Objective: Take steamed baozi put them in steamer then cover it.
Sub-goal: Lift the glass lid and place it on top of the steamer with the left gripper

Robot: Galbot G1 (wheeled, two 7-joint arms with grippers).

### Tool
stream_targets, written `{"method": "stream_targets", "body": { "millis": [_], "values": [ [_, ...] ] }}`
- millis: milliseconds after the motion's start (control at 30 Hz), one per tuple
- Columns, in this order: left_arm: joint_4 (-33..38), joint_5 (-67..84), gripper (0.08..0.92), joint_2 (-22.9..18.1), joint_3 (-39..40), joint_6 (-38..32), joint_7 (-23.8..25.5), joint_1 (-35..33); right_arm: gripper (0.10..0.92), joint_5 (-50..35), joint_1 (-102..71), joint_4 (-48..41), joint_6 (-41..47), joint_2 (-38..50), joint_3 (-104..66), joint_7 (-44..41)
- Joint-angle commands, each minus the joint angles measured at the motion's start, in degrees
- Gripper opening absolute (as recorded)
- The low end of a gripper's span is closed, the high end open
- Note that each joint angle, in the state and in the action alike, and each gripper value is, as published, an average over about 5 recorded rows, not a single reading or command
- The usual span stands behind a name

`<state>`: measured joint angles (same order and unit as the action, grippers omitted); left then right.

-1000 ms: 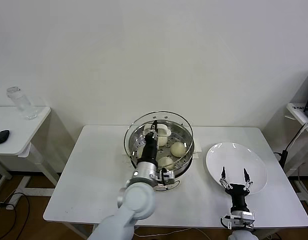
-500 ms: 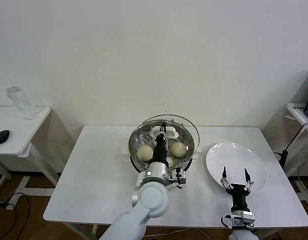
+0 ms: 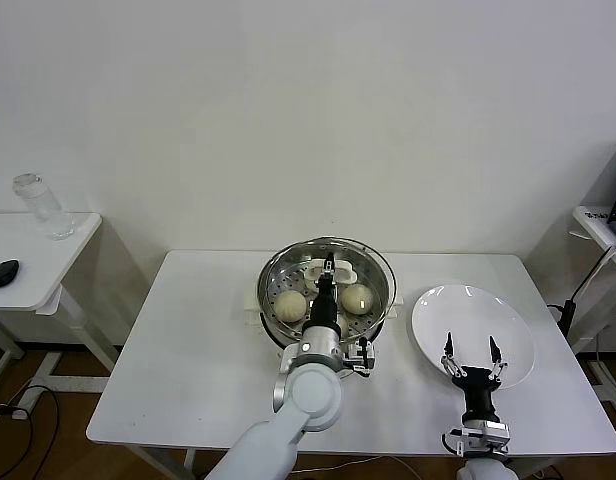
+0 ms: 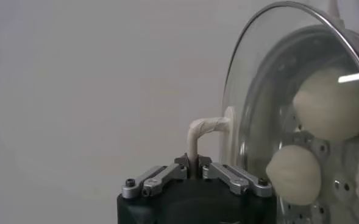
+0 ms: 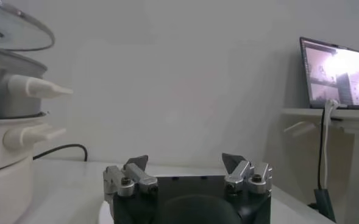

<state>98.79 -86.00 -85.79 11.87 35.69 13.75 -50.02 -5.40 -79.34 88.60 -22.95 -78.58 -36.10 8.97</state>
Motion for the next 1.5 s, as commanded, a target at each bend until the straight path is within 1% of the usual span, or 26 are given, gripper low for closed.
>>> {"method": "stream_targets", "body": {
  "millis": [33,667,1433,1500],
  "values": [
    [-1.7,-1.5,0.189,-0.3,-0.1,-0.4,0.3,0.2,0.823,0.0,0.1,0.0,0.0,0.0,0.0,0.0],
    [-1.9,-2.8,0.189,0.2,-1.2,-0.7,1.7,0.5,0.823,0.6,0.2,-0.6,-0.3,-0.1,-0.1,-0.1],
    [-1.5,-2.7,0.189,-0.2,-1.6,-0.8,3.9,-0.3,0.823,0.9,0.4,-0.6,-0.7,-0.1,-0.5,-0.1],
    [-1.4,-2.7,0.200,-0.1,-1.8,-0.9,3.9,-0.4,0.823,0.9,0.4,-0.6,-0.7,0.0,-0.5,-0.1]
  ]
}}
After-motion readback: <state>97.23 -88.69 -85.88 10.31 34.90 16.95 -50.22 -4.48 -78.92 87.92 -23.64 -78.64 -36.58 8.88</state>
